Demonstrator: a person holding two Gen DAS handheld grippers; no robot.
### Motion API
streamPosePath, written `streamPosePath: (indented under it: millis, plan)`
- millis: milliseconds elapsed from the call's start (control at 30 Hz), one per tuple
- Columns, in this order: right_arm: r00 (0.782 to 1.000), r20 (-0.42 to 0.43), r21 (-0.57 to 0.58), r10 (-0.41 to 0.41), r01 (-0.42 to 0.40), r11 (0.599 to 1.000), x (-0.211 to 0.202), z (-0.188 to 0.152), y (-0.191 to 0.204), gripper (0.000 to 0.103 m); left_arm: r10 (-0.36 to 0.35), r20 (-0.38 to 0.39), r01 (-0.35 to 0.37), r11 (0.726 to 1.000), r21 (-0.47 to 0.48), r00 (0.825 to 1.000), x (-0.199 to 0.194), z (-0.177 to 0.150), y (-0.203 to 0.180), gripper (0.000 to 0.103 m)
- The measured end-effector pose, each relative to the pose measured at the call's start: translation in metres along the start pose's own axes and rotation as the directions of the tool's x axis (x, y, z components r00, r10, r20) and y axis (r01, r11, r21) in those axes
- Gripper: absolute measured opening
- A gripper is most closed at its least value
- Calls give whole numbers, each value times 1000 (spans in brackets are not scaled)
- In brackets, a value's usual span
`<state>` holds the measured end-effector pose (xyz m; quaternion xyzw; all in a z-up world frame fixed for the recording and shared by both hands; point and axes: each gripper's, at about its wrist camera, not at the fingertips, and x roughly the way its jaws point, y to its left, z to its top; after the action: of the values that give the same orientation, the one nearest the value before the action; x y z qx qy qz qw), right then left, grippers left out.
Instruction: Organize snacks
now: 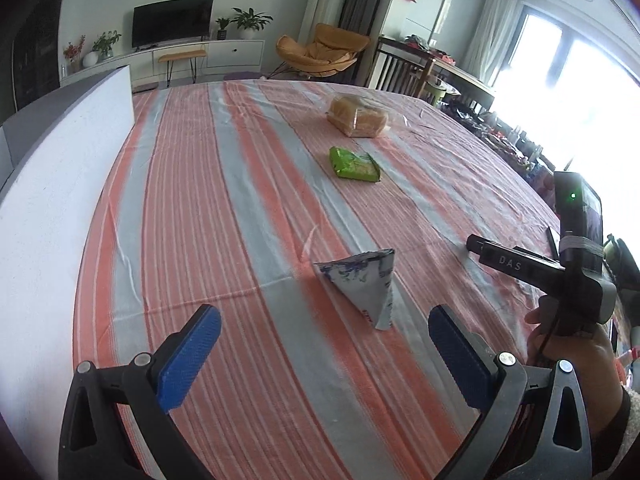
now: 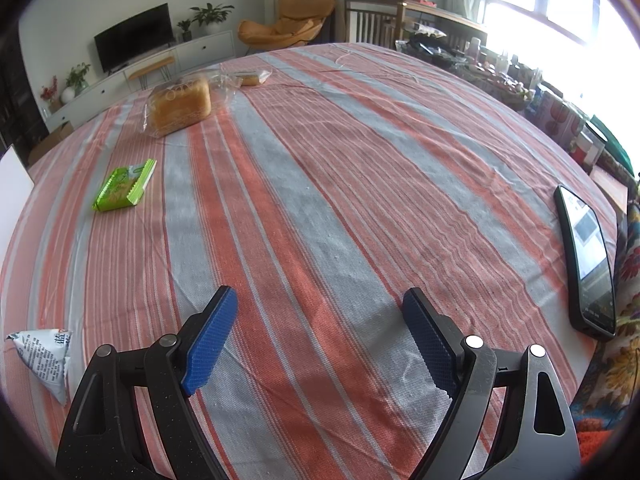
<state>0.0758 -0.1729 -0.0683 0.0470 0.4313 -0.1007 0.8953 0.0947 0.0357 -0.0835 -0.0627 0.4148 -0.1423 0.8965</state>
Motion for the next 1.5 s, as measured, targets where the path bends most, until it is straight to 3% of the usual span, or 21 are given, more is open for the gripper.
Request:
streamPosePath:
  millis: [167, 233, 400, 667, 867, 1100, 1367, 1500]
  plan:
    - [1000, 0, 0, 0, 0, 1000, 0, 0, 0, 87, 12, -52, -9, 999, 48, 999, 23, 9, -17, 102]
    - [1000, 0, 0, 0, 0, 1000, 0, 0, 0, 87, 51, -70, -47, 997, 62, 996, 36, 13, -21, 102]
    - [1000, 0, 0, 0, 0, 1000, 0, 0, 0, 87, 118, -119, -116, 993, 16, 986, 67, 22, -16, 102]
    - [1000, 0, 0, 0, 0, 1000, 0, 0, 0, 87, 217, -113, -213, 976, 43, 970, 76, 26, -7, 102]
    - [1000, 0, 0, 0, 0, 1000, 0, 0, 0, 87, 243, -109, -245, 970, -1, 964, 72, 28, 12, 102]
    - [1000, 0, 1, 0, 0, 1000, 0, 0, 0, 87, 253, -113, -254, 967, 10, 961, 68, 27, 21, 103]
    - [1000, 0, 1, 0, 0, 1000, 0, 0, 0, 87, 217, -139, -224, 974, -36, 966, 60, 29, 32, 102]
    - [1000, 0, 1, 0, 0, 1000, 0, 0, 0, 87, 253, -124, -252, 967, 22, 959, 63, 26, 30, 103]
